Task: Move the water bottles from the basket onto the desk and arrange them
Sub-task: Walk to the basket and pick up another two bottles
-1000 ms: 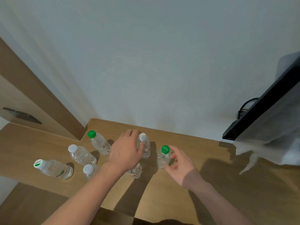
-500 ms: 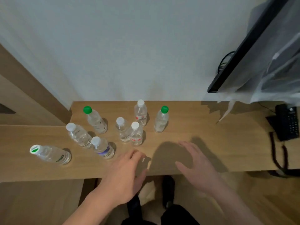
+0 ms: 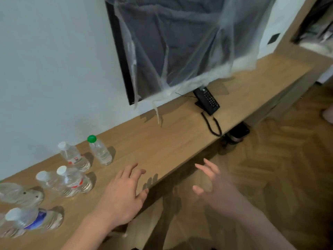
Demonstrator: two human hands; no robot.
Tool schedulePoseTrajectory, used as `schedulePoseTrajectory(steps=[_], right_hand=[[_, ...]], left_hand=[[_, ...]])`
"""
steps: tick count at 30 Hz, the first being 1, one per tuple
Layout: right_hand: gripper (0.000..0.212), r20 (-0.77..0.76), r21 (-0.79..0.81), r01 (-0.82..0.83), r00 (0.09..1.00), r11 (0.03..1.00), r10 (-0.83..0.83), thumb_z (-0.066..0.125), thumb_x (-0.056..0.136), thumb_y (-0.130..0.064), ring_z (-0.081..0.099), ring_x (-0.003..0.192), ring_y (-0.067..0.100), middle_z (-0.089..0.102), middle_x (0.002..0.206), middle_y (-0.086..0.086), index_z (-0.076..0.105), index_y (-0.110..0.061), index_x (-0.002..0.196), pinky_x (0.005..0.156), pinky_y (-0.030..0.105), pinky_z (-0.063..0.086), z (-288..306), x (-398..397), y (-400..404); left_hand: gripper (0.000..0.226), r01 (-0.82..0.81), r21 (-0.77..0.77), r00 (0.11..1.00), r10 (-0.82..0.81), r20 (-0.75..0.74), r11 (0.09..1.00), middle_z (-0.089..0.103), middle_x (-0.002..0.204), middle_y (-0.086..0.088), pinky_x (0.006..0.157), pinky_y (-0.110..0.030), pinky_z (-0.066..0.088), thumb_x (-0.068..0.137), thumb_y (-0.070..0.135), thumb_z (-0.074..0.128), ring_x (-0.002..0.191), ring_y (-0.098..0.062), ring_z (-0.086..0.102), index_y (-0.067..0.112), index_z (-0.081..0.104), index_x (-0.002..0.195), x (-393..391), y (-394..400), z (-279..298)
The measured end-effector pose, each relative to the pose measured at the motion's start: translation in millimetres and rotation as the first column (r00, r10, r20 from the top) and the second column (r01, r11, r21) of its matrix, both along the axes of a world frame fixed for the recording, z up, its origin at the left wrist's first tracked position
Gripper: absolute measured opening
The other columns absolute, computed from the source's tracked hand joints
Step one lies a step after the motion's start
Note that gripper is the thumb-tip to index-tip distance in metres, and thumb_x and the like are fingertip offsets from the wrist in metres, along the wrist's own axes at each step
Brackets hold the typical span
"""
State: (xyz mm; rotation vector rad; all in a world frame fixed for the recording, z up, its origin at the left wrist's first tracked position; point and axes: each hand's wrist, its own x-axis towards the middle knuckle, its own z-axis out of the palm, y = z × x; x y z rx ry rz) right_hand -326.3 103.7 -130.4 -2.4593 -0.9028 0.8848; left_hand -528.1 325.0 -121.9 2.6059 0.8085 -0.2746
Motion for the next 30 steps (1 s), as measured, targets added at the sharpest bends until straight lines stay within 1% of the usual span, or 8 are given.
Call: schedulePoseTrajectory(steps=[2, 5, 10, 12, 14, 17, 21, 30], right_hand=[[0.073, 0.001, 0.054, 0.067, 0.998, 0.996, -0.068, 0.066, 0.099, -0.051, 0.026, 0.155, 0.009, 0.0, 0.169, -0.032, 0.028, -0.05, 0.161, 0.12, 0.032, 0.035, -5.0, 27.1, -41.8], [0.073, 0.062, 0.065, 0.128, 0.989, 0.99, -0.132, 0.067, 0.098, -0.053, 0.021, 0.159, 0.011, 0.003, 0.171, -0.025, 0.029, -0.05, 0.16, 0.128, 0.035, 0.028, -17.5, 73.1, -108.7], [0.077, 0.06, 0.035, 0.201, 0.977, 0.979, -0.202, 0.059, 0.1, -0.057, 0.009, 0.162, 0.015, -0.009, 0.174, -0.021, 0.018, -0.046, 0.165, 0.131, 0.034, 0.014, -15.5, 145.3, -211.0], [0.08, 0.078, 0.043, 0.245, 0.966, 0.969, -0.248, 0.06, 0.099, -0.058, 0.004, 0.163, 0.017, -0.01, 0.174, -0.02, 0.017, -0.046, 0.165, 0.132, 0.039, 0.012, -13.4, 167.5, -241.2], [0.081, 0.119, 0.082, 0.287, 0.948, 0.955, -0.295, 0.065, 0.097, -0.054, 0.005, 0.164, 0.02, -0.005, 0.175, -0.016, 0.021, -0.044, 0.165, 0.133, 0.044, 0.014, -8.5, 184.0, -264.0], [0.081, 0.128, 0.088, 0.309, 0.939, 0.947, -0.318, 0.067, 0.1, -0.046, 0.002, 0.164, 0.023, -0.008, 0.176, -0.011, 0.021, -0.04, 0.166, 0.132, 0.042, 0.013, 8.7, 208.5, -294.0], [0.081, 0.091, 0.066, 0.333, 0.937, 0.941, -0.338, 0.058, 0.102, -0.056, -0.009, 0.163, 0.018, -0.018, 0.174, -0.017, 0.01, -0.046, 0.166, 0.131, 0.043, 0.009, 19.5, 245.6, -333.8], [0.082, 0.121, 0.042, 0.463, 0.877, 0.885, -0.465, 0.056, 0.101, -0.06, -0.012, 0.162, 0.018, -0.016, 0.173, -0.019, 0.008, -0.047, 0.166, 0.132, 0.045, 0.01, 17.6, 360.6, -373.1]], left_hand=[[0.061, 0.071, 0.014, 0.997, -0.071, 0.013, 0.997, 0.014, 0.17, 0.013, 0.125, -0.037, 0.03, 0.099, 0.059, 0.051, 0.153, -0.016, 0.025, 0.042, 0.032, 0.154, 44.2, -29.4, 4.2], [0.062, 0.17, 0.02, 0.985, -0.171, 0.022, 0.985, 0.011, 0.171, 0.012, 0.126, -0.04, 0.028, 0.1, 0.059, 0.05, 0.155, -0.017, 0.022, 0.041, 0.031, 0.156, 111.4, -78.7, 11.5], [0.067, 0.283, 0.054, 0.959, -0.283, 0.01, 0.958, 0.004, 0.172, 0.013, 0.128, -0.042, 0.022, 0.099, 0.061, 0.05, 0.158, -0.019, 0.015, 0.043, 0.026, 0.159, 210.3, -158.9, 15.3], [0.069, 0.315, 0.079, 0.948, -0.317, 0.011, 0.946, 0.003, 0.172, 0.011, 0.129, -0.042, 0.02, 0.1, 0.06, 0.05, 0.159, -0.019, 0.012, 0.041, 0.024, 0.16, 241.0, -186.5, 17.4], [0.069, 0.34, 0.094, 0.939, -0.343, 0.018, 0.936, 0.002, 0.173, 0.01, 0.129, -0.042, 0.018, 0.1, 0.059, 0.051, 0.159, -0.019, 0.01, 0.041, 0.024, 0.161, 269.1, -211.3, 21.8], [0.069, 0.39, 0.113, 0.919, -0.393, 0.012, 0.914, 0.0, 0.173, 0.011, 0.128, -0.044, 0.017, 0.1, 0.059, 0.052, 0.159, -0.02, 0.01, 0.041, 0.025, 0.16, 312.1, -240.0, 26.5], [0.07, 0.466, 0.108, 0.881, -0.472, 0.032, 0.878, -0.006, 0.172, 0.012, 0.129, -0.046, 0.017, 0.099, 0.06, 0.053, 0.16, -0.022, 0.007, 0.041, 0.024, 0.16, 373.9, -265.6, 28.7], [0.071, 0.62, 0.037, 0.778, -0.62, 0.105, 0.784, -0.013, 0.171, 0.014, 0.13, -0.046, 0.011, 0.102, 0.057, 0.049, 0.159, -0.018, -0.004, 0.04, 0.016, 0.163, 548.4, -304.5, 25.7]])
